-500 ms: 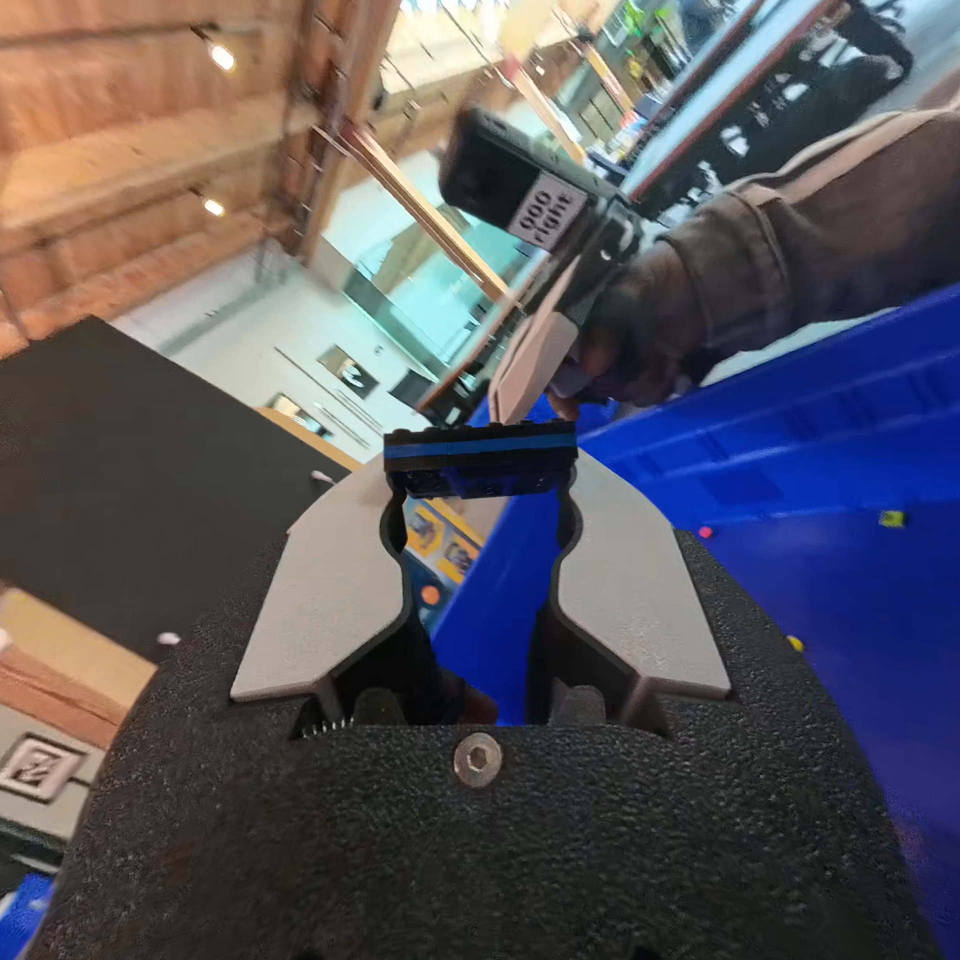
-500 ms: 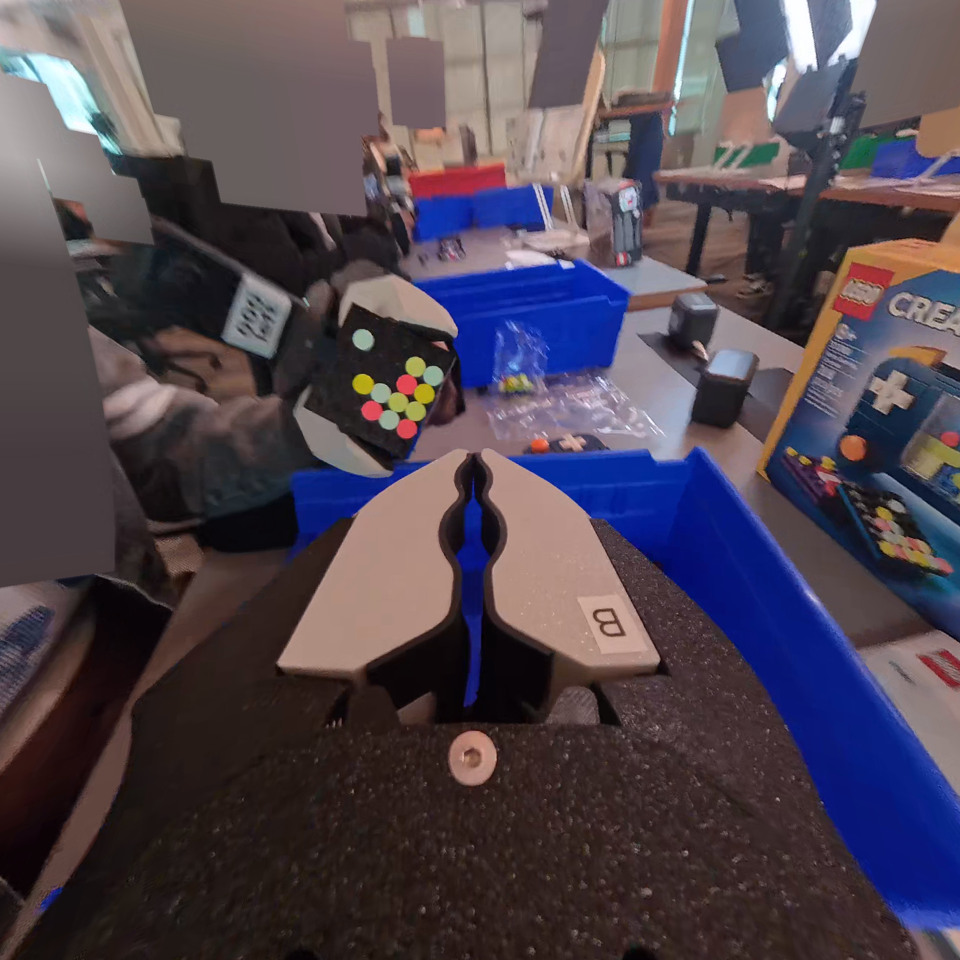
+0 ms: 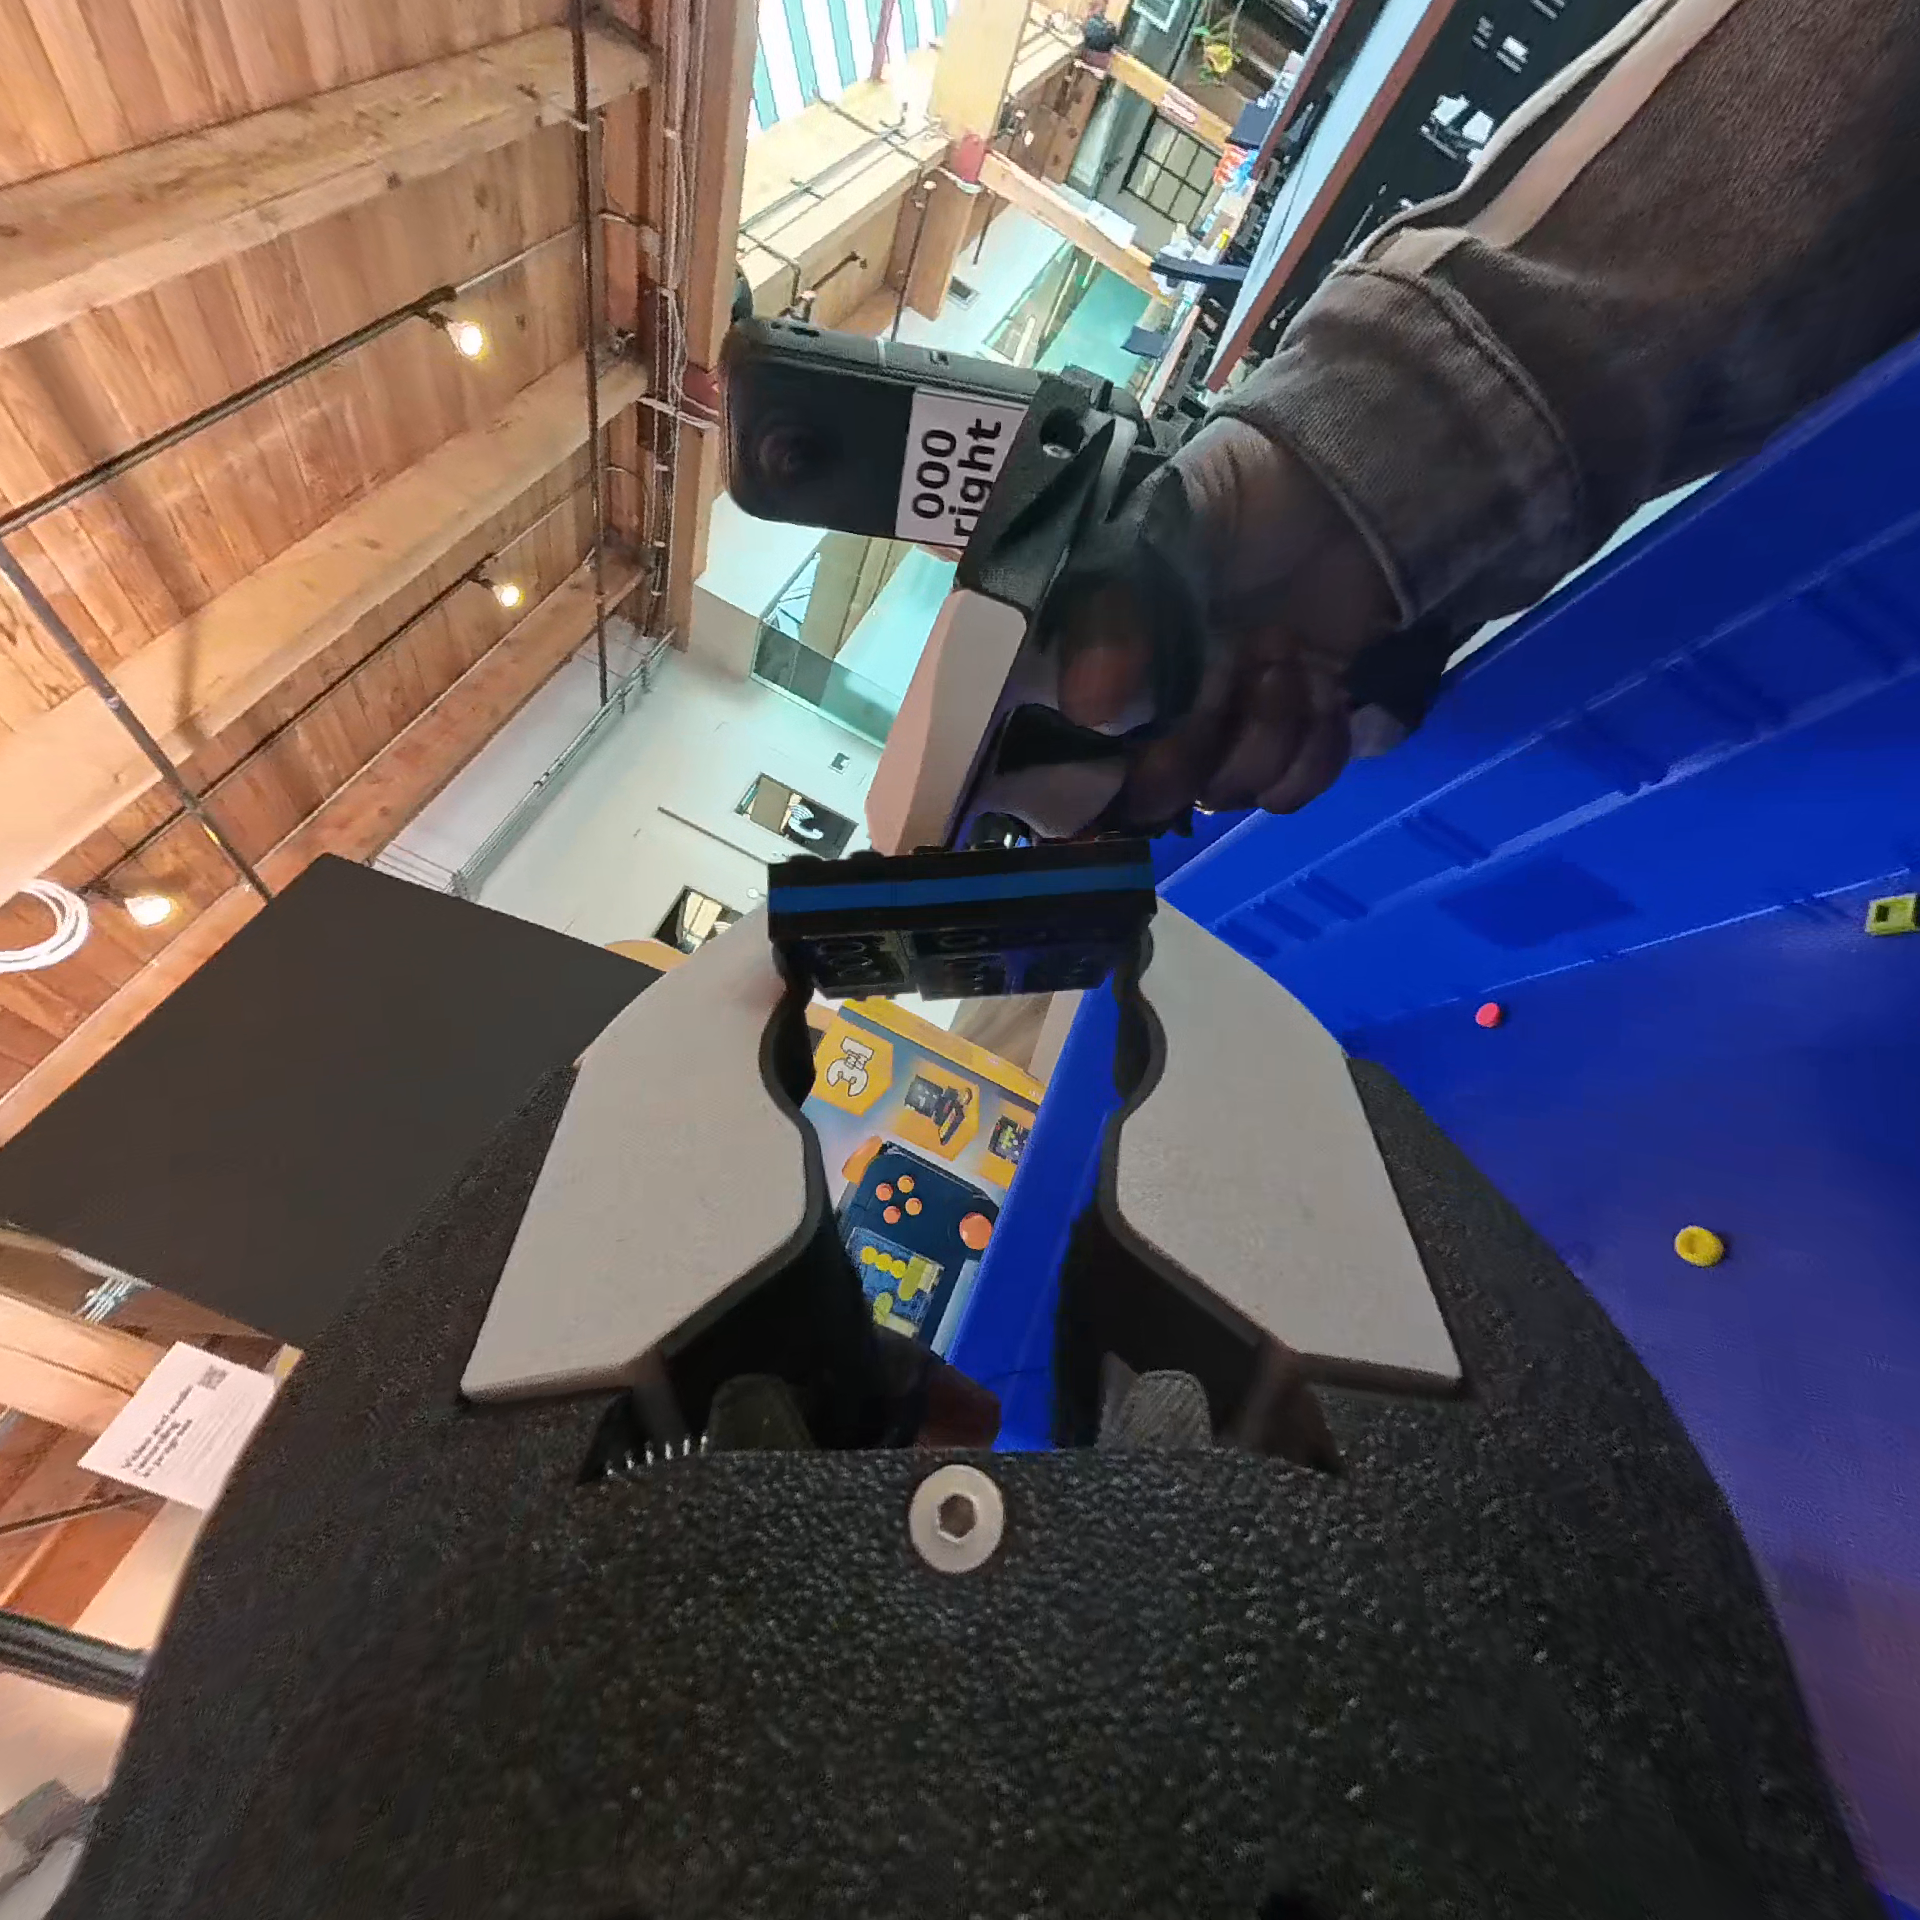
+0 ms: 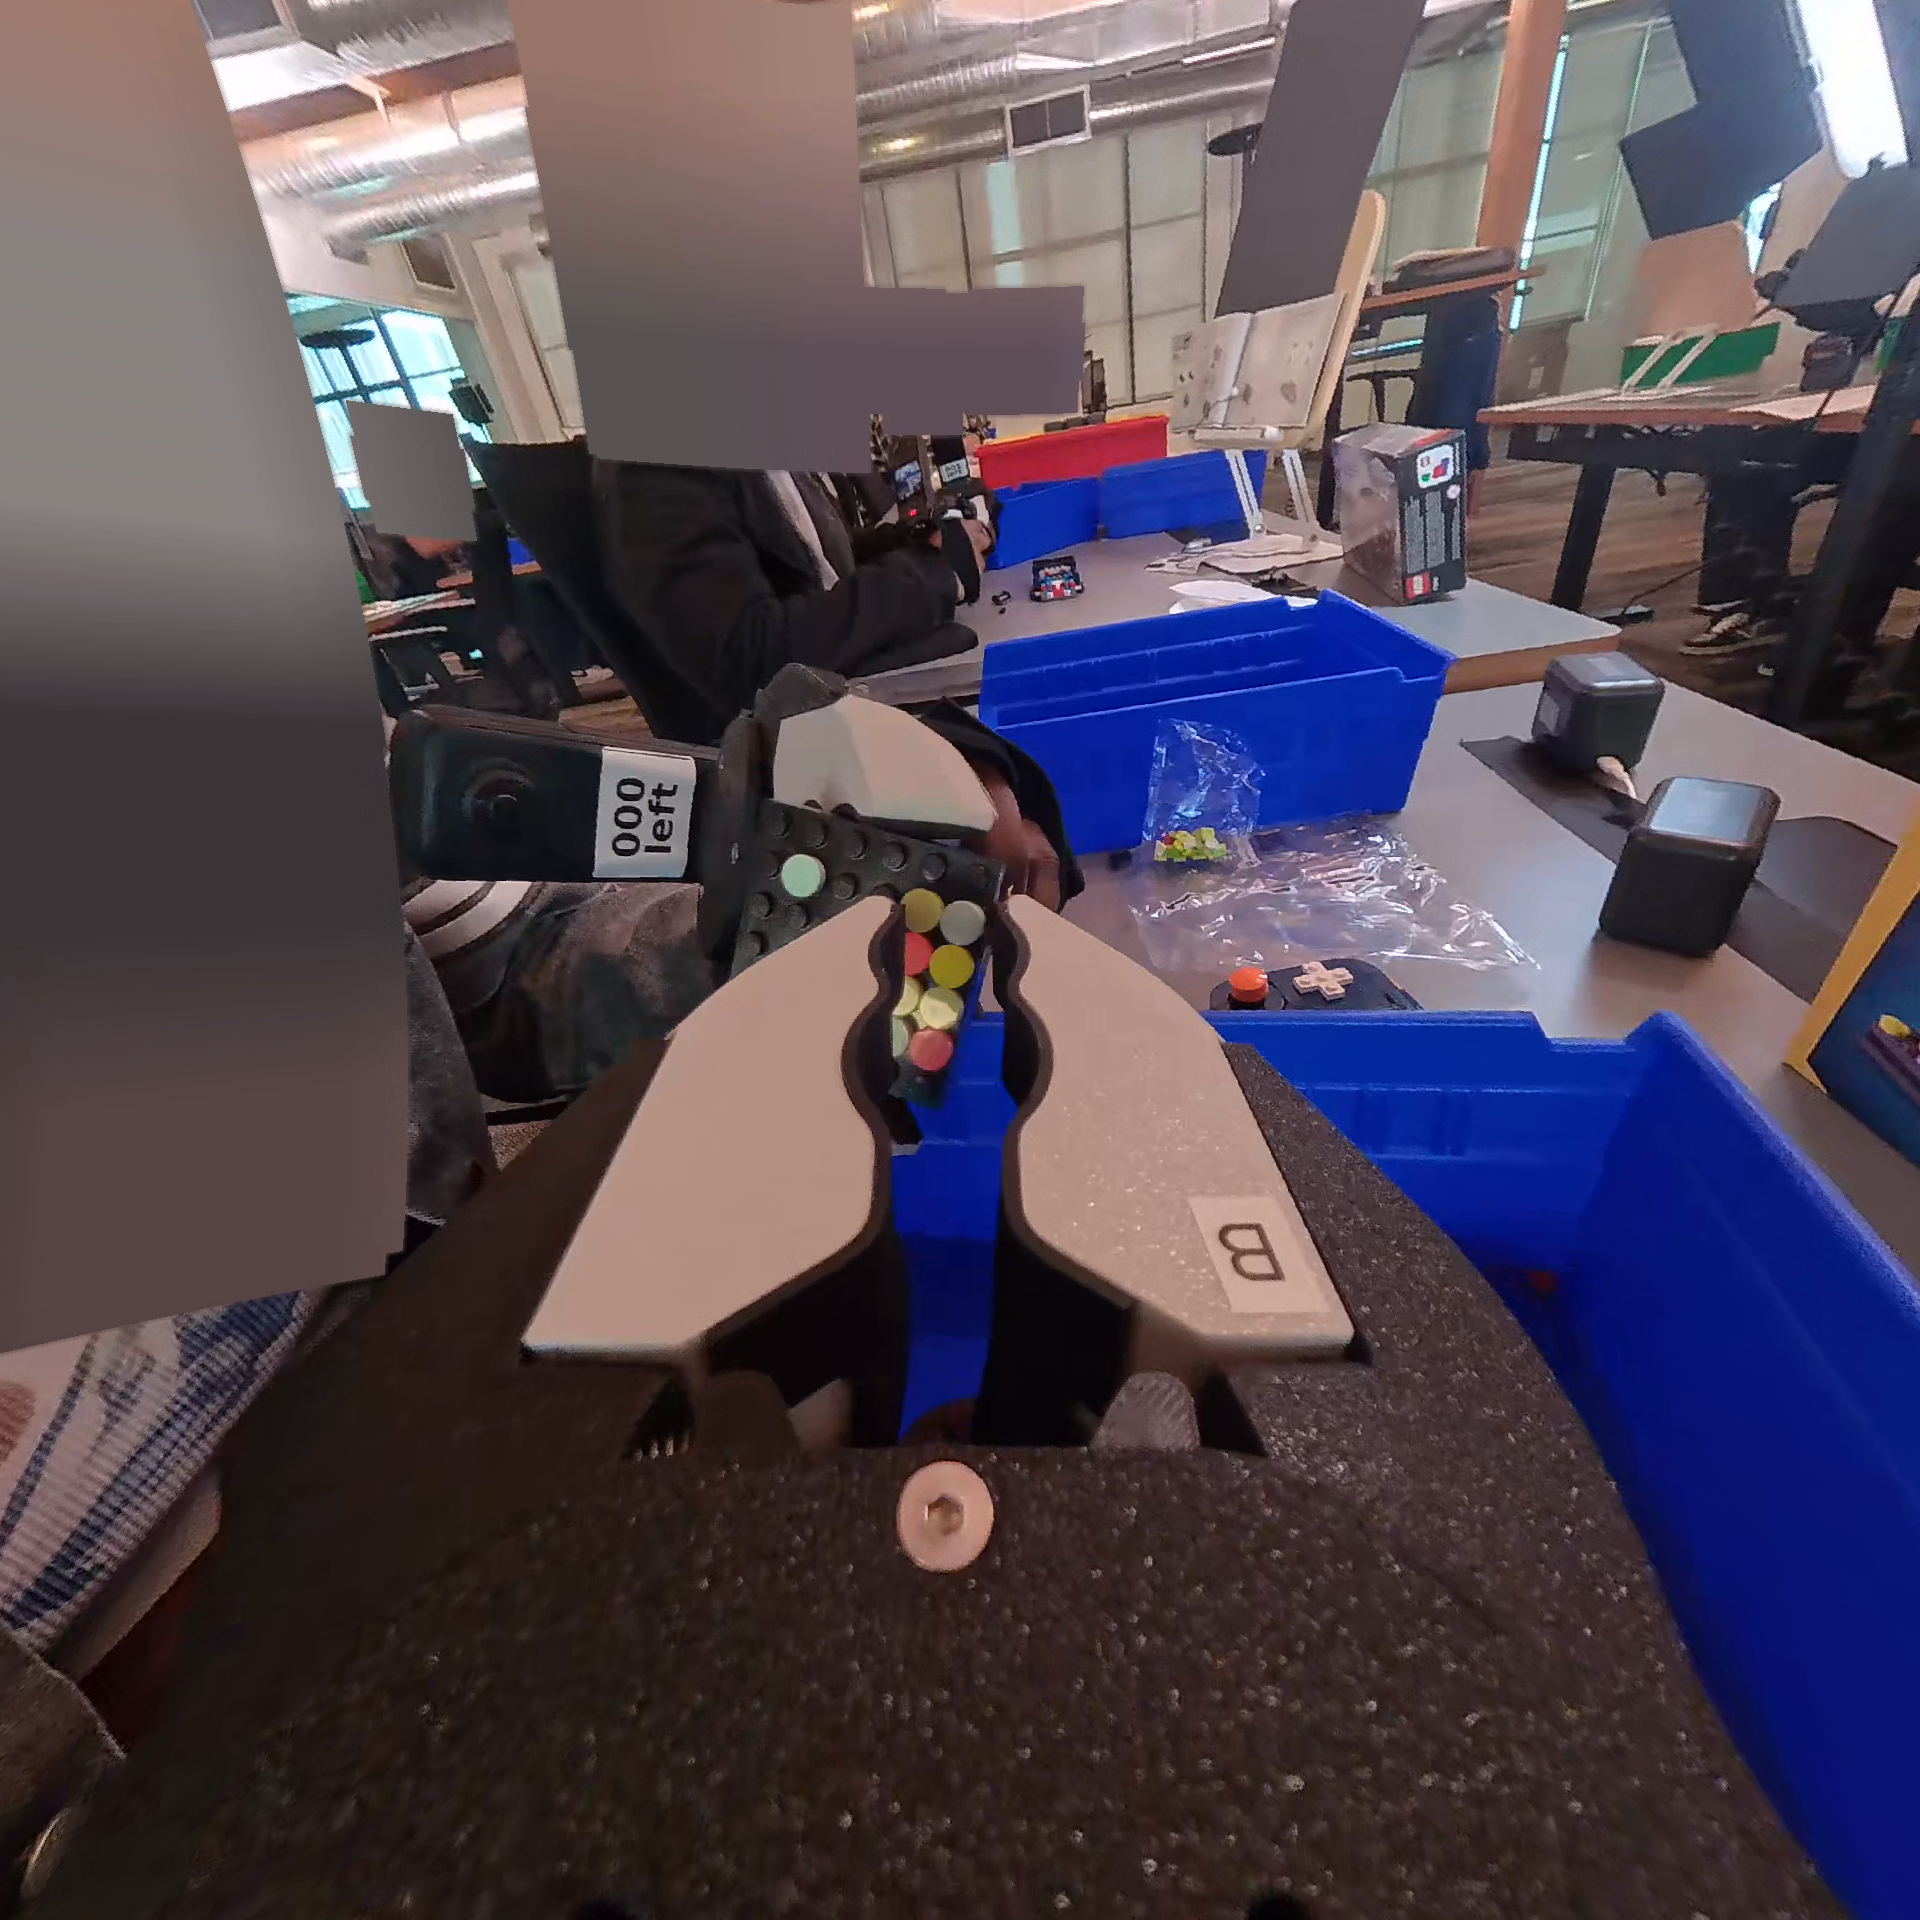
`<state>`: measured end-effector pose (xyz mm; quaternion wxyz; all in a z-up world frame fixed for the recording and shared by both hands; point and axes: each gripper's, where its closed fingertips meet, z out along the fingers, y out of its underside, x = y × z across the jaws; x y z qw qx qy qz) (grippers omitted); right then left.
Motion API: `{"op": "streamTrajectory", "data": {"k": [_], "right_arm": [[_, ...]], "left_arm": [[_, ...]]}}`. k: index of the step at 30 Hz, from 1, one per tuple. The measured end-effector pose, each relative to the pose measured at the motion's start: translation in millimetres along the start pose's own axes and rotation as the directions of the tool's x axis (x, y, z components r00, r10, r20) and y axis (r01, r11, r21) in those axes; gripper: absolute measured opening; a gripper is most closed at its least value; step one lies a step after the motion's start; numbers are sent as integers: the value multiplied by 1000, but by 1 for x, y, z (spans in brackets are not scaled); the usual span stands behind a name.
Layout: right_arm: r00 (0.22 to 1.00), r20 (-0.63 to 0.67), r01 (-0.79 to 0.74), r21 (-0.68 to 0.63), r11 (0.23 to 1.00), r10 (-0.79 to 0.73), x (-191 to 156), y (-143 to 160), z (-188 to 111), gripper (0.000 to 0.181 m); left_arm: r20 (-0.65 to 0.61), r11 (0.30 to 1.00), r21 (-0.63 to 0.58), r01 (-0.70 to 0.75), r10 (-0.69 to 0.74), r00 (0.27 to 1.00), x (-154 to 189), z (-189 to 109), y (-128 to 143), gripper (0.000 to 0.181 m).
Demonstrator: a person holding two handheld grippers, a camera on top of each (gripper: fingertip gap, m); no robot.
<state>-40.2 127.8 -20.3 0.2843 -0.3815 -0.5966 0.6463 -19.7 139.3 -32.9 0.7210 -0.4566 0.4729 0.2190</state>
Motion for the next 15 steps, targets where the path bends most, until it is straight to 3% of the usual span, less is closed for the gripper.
{"op": "streamTrajectory", "data": {"k": [6, 15], "right_arm": [[989, -94, 108, -62, 992, -113, 5, 2, 3, 15], [926, -218, 278, -155, 948, -307, 13, 7, 5, 14]], "left_arm": [[14, 991, -83, -105, 107, 994, -1, -1, 8, 55], [-39, 989, -145, -18, 13, 999, 2, -3, 21, 55]]}}
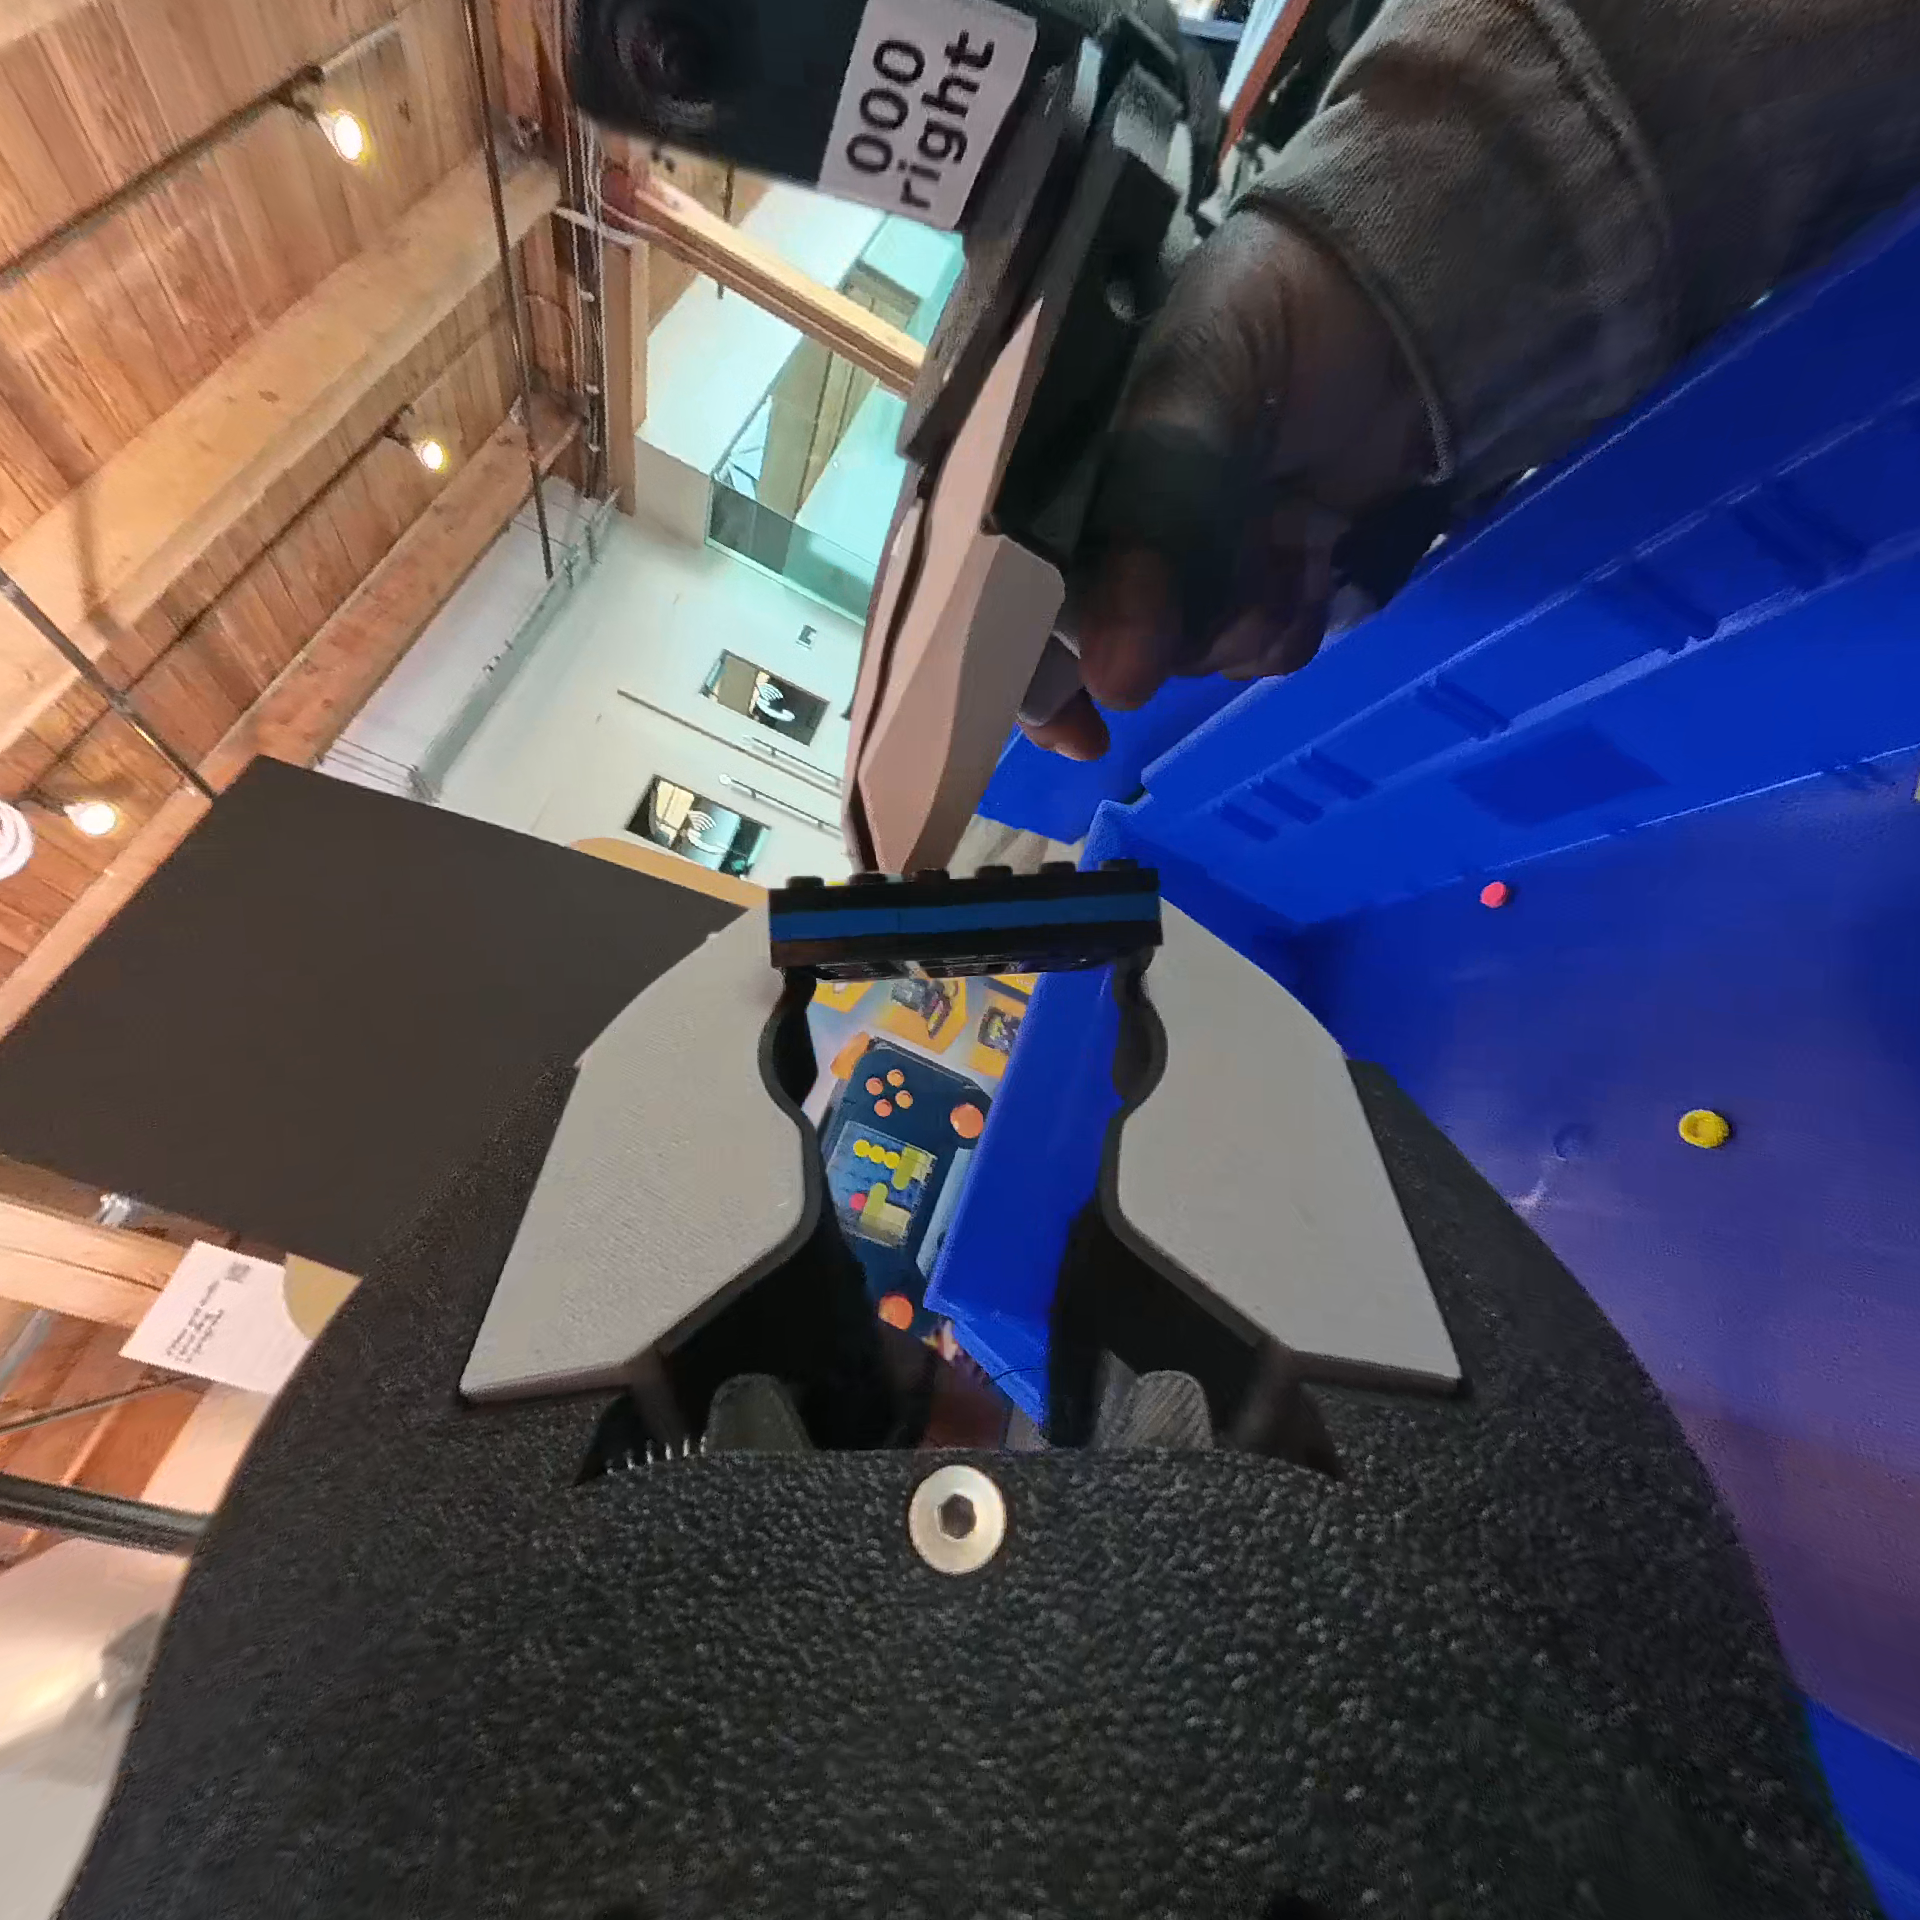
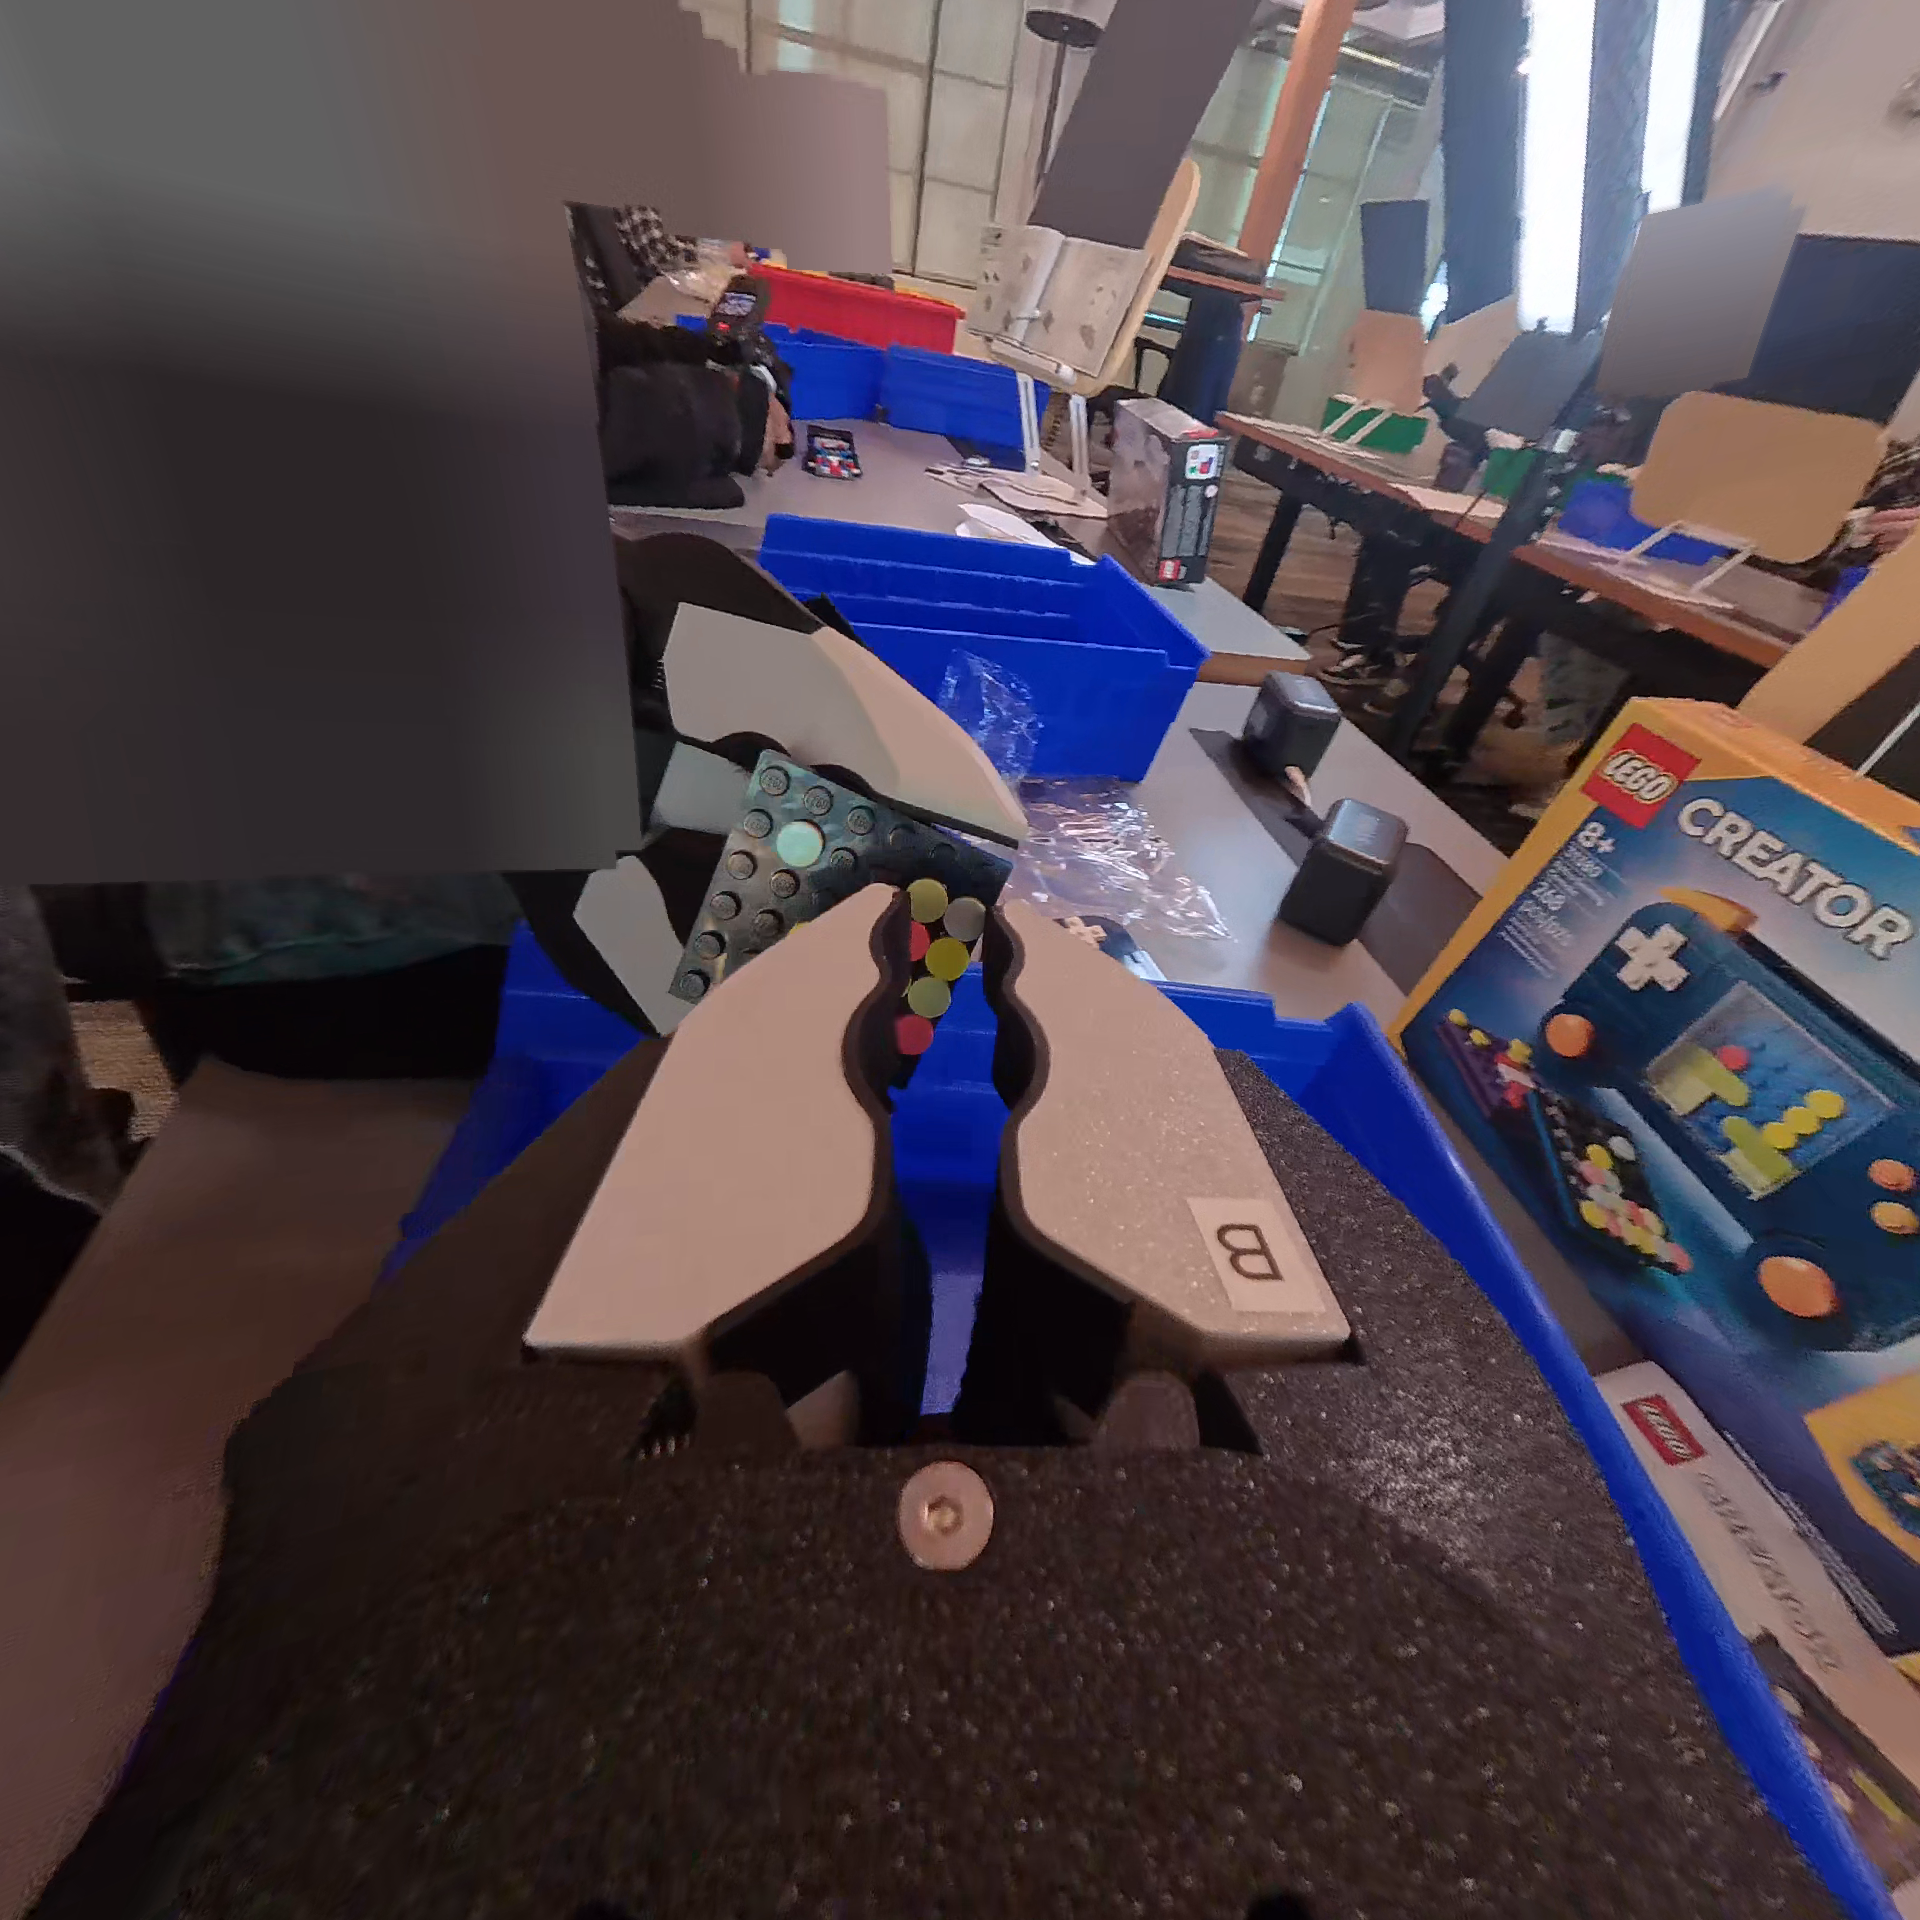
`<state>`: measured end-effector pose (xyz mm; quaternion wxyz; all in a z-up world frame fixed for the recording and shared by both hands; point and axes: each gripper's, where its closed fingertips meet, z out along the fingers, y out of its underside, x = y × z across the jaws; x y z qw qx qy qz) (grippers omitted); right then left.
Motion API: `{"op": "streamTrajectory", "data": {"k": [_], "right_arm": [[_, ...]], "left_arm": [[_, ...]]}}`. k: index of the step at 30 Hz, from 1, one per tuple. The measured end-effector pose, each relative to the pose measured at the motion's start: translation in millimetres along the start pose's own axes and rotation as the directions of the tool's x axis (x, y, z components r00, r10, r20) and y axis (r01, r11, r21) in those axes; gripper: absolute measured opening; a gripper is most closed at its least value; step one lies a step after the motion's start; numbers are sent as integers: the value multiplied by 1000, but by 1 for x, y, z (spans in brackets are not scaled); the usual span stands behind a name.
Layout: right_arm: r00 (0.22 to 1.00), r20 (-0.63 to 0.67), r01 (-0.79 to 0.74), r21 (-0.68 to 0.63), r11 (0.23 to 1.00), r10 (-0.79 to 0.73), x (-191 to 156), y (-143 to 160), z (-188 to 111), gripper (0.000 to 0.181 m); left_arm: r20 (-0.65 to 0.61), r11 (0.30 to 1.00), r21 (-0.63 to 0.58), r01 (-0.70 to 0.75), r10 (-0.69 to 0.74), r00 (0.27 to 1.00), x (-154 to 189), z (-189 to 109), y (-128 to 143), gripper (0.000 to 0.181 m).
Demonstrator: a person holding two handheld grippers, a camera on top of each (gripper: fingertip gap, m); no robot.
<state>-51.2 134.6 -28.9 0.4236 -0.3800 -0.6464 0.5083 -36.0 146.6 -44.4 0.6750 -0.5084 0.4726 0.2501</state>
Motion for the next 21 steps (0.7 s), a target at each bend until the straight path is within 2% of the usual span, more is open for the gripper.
{"op": "streamTrajectory", "data": {"k": [2, 3, 4, 6, 9, 11, 12, 14, 17, 19, 21], "right_arm": [[1000, -26, 11, -23, 1000, -11, 2, 3, 1, 14], [998, -45, 37, -34, 999, -39, 3, 4, -3, 0], [997, -48, 55, -36, 998, -57, 1, 5, 2, 0], [998, -41, 41, -95, 995, -45, 3, 14, 6, 0], [999, -31, -34, -118, 992, 31, 13, 23, 2, 0], [995, -98, -34, -154, 988, 19, 26, 30, -3, 0], [991, -135, -28, -150, 988, 8, 32, 30, -4, 0], [995, -103, -24, -132, 991, 11, 28, 27, -6, 0], [995, -98, -42, -122, 992, 30, 28, 21, -11, 12], [996, -83, -31, -164, 986, 17, 25, 22, -16, 14], [996, -41, -80, -210, 974, 73, 19, 28, -18, 18]], "left_arm": [[-16, 999, -33, 14, -15, 1000, 2, 2, 6, 56], [-46, 996, -79, 36, -39, 998, 6, 4, 11, 55], [-85, 989, -139, 43, -55, 995, 14, 7, 20, 56], [-93, 989, -150, 14, -28, 995, 20, 9, 28, 55], [-164, 981, -162, 102, -129, 978, 29, 11, 34, 56], [-197, 971, -185, 149, -185, 963, 33, 12, 41, 56], [-166, 968, -173, 182, -210, 963, 27, 13, 40, 56], [-145, 972, -119, 203, -220, 965, 21, 12, 32, 56], [-122, 981, -83, 174, -183, 975, 15, 9, 27, 56], [-87, 981, -44, 191, -194, 977, 8, 8, 20, 56], [-69, 980, -29, 197, -199, 978, 6, 8, 18, 56]]}}
